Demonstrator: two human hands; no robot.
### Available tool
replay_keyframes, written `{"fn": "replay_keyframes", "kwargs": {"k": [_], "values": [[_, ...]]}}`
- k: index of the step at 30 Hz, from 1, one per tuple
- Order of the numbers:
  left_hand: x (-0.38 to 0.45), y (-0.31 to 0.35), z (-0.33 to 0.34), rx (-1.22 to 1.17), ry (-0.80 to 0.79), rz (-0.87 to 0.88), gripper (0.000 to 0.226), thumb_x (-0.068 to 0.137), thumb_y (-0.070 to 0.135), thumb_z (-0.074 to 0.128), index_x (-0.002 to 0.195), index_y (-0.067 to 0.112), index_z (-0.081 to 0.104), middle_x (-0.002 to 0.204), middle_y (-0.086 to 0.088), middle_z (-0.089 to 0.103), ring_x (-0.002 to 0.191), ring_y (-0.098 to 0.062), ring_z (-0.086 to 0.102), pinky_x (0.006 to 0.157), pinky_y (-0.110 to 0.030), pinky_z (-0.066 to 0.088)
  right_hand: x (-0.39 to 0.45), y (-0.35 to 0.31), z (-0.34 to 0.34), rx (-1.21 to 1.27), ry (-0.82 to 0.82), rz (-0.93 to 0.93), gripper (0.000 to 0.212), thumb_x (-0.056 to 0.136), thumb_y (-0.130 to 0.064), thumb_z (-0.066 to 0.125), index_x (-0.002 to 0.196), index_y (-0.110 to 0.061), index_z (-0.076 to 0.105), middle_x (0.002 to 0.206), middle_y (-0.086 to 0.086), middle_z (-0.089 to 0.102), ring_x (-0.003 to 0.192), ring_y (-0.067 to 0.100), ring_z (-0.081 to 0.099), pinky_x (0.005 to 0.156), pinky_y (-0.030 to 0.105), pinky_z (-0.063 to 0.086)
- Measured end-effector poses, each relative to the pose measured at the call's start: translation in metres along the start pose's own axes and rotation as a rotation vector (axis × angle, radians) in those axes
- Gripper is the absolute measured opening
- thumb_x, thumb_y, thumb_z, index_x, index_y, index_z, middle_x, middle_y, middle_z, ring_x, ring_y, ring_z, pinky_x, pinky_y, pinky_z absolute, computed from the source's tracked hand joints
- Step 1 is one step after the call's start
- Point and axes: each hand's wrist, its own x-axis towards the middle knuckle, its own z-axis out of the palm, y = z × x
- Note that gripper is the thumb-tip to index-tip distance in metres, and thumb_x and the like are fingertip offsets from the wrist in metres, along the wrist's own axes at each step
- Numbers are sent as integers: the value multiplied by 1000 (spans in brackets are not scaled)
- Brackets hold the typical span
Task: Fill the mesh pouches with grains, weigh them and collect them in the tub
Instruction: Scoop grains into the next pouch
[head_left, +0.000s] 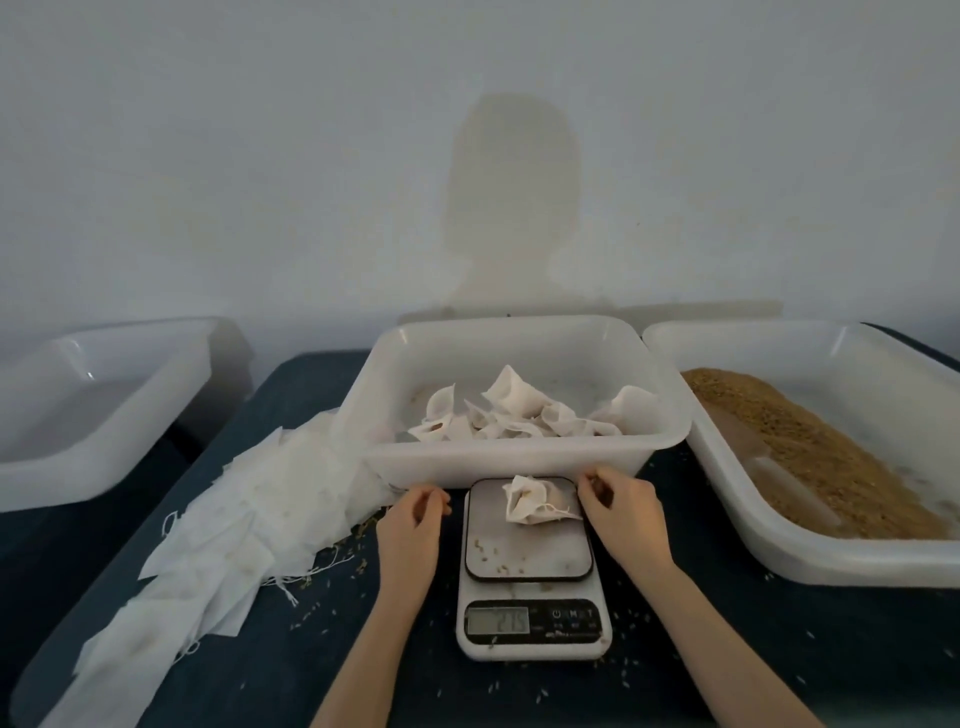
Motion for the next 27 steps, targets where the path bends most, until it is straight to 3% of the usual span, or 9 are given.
{"fn": "replay_keyframes", "kwargs": {"k": [3,6,13,17,19,21,23,25,27], "values": [[1,-2,0,-12,-2,-12,23,94,14,51,78,24,64,78,9,65,77,-6,60,70,-17,42,0,-1,-1,10,0,-5,34,90,-28,61,60,-35,47,53,-8,53,50,7,53,46,18,36],[1,-1,0,-53,1,-32,24,94,14,52,77,25,63,78,7,66,76,-11,61,72,-24,47,1,0,-1,18,-22,9,22,91,-28,61,70,-22,61,57,-5,58,54,9,56,50,25,45],[-1,1,0,-43,-8,3,20,94,16,52,80,26,63,78,10,66,76,-5,61,72,-26,47,1,2,-1,45,-27,18,19,91,-27,61,71,-27,60,58,-9,58,55,5,56,50,18,42],[-9,10,-3,-33,-50,243,19,88,19,63,92,36,59,82,13,64,78,-2,59,67,-14,44,3,3,-2,65,-27,33,17,91,-26,62,75,-20,63,61,-5,60,57,9,58,55,31,52],[-12,17,-3,31,-127,398,24,82,34,67,103,42,56,91,18,61,81,-2,55,67,-10,42,3,3,-2,84,-27,39,16,90,-26,61,75,-21,64,61,-6,60,58,9,59,58,33,53],[-14,26,-1,207,-250,505,48,75,60,58,120,43,50,111,28,52,95,8,48,74,-5,37,3,3,-2,101,-25,31,16,90,-25,61,75,-22,64,60,-7,60,58,8,58,57,31,52],[-12,34,4,408,-356,624,67,72,69,52,132,43,40,129,27,37,111,14,35,87,-4,31,3,4,-2,114,-27,18,17,91,-25,61,74,-22,64,59,-7,60,57,7,58,56,31,51],[-10,42,11,567,-394,735,59,79,61,54,133,40,40,136,21,27,112,10,32,90,-11,35,3,5,-3,117,-31,12,17,91,-25,61,74,-22,64,59,-7,59,57,8,57,55,30,50],[-5,50,15,609,-395,760,35,90,41,55,125,36,51,132,17,33,106,5,42,89,-17,45,3,5,-3,127,-27,3,17,90,-25,62,73,-22,64,58,-7,58,57,7,57,54,30,49]]}}
